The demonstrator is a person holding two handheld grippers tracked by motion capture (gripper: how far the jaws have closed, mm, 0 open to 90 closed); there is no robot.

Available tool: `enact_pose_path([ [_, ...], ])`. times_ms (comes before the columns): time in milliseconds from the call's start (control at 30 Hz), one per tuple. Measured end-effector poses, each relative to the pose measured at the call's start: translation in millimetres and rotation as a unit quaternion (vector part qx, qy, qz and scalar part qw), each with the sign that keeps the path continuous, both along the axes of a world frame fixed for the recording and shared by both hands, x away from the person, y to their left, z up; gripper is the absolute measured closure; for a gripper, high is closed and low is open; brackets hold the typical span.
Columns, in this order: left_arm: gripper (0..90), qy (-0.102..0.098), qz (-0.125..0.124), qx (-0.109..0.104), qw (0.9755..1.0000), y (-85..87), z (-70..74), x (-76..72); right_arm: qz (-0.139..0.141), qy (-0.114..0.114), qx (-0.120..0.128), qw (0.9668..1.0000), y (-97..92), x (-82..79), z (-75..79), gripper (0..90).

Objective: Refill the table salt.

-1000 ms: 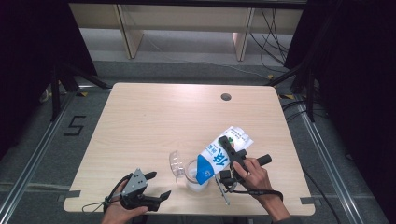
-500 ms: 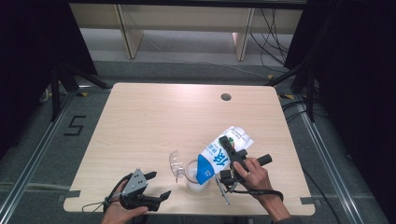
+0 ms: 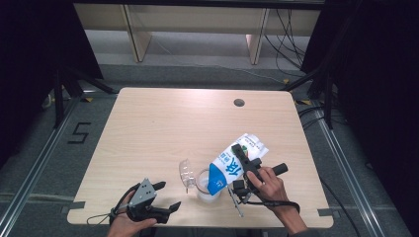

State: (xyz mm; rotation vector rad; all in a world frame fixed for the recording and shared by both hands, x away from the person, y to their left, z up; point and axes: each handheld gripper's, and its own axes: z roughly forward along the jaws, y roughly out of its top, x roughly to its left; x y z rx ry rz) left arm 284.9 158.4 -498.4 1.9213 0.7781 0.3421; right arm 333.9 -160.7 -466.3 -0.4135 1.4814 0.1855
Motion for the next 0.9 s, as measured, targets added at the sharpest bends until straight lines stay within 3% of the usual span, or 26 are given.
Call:
enact_pose_path([
  [900, 15.3, 0.0, 0.0, 0.0, 1.0, 0.0, 0.0, -0.1, -0.002, 0.0, -0.01, 0.9999, 0.3, -0.7, 1.5, 73.8],
])
